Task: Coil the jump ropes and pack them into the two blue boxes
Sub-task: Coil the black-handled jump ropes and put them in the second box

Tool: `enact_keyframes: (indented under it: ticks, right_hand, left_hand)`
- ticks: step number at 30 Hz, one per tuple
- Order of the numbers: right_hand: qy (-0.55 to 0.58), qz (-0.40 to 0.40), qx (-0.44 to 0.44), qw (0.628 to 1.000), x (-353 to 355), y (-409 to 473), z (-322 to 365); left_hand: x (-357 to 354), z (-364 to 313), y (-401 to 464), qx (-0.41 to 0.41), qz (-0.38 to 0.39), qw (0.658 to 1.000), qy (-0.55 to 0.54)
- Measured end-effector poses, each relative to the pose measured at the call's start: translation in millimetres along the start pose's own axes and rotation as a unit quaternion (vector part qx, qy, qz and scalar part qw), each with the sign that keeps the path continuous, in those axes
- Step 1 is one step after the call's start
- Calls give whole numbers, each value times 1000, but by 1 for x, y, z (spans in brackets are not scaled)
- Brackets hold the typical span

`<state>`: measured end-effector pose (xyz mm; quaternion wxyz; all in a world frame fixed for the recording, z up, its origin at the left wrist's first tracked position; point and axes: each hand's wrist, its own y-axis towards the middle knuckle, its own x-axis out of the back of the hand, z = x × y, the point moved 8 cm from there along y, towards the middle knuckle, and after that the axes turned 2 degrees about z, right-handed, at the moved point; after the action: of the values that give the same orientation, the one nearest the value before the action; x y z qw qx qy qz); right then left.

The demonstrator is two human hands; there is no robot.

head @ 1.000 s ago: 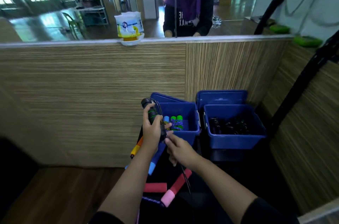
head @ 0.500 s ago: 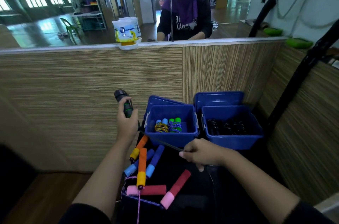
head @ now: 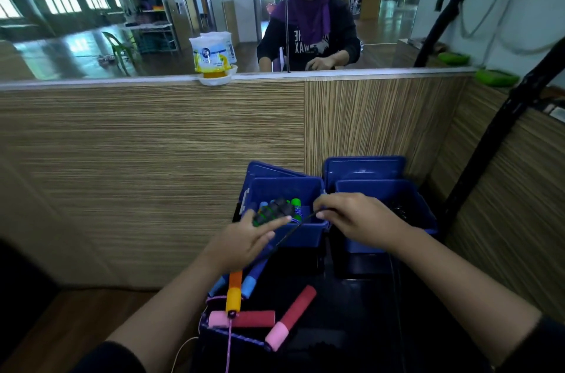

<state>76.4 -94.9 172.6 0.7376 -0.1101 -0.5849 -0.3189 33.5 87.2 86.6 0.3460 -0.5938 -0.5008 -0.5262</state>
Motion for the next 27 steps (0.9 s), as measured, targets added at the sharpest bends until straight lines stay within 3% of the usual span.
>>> enact_keyframes:
  ticks: [3, 7, 12, 14, 18, 22, 23, 25, 27]
  right_hand:
    - [32, 3, 14, 999, 4, 11, -4]
    - [121, 13, -9, 993, -3, 23, -25]
    - [324, 45, -68, 943, -28, 30, -41]
    - [416, 69, -104, 901, -47, 30, -47]
    - [499, 84, -187, 842, -80, 14, -21]
    - [550, 104, -190, 807, -119, 1, 36]
    - [533, 117, -185, 817, -129, -2, 44]
    - [431, 112, -143, 884, -138, -6, 52]
    - [319, 67, -92, 941, -126, -5, 58]
  left_hand:
    - [-9, -35, -4, -66, 12, 998, -4]
    - [-2, -62, -11, -92, -15, 990, -105]
    - [25, -91, -13, -143, -88, 983, -77]
    - [41, -90, -11, -132, -134, 977, -100]
    - [70, -67, -5, -55, -235, 948, -208]
    - [89, -28, 0, 55, -357, 907, -215]
    - [91, -14, -1, 93, -377, 896, -216]
    - [88, 13, -4, 173, -384, 884, -203]
    - [76, 33, -9, 243, -342, 896, -142]
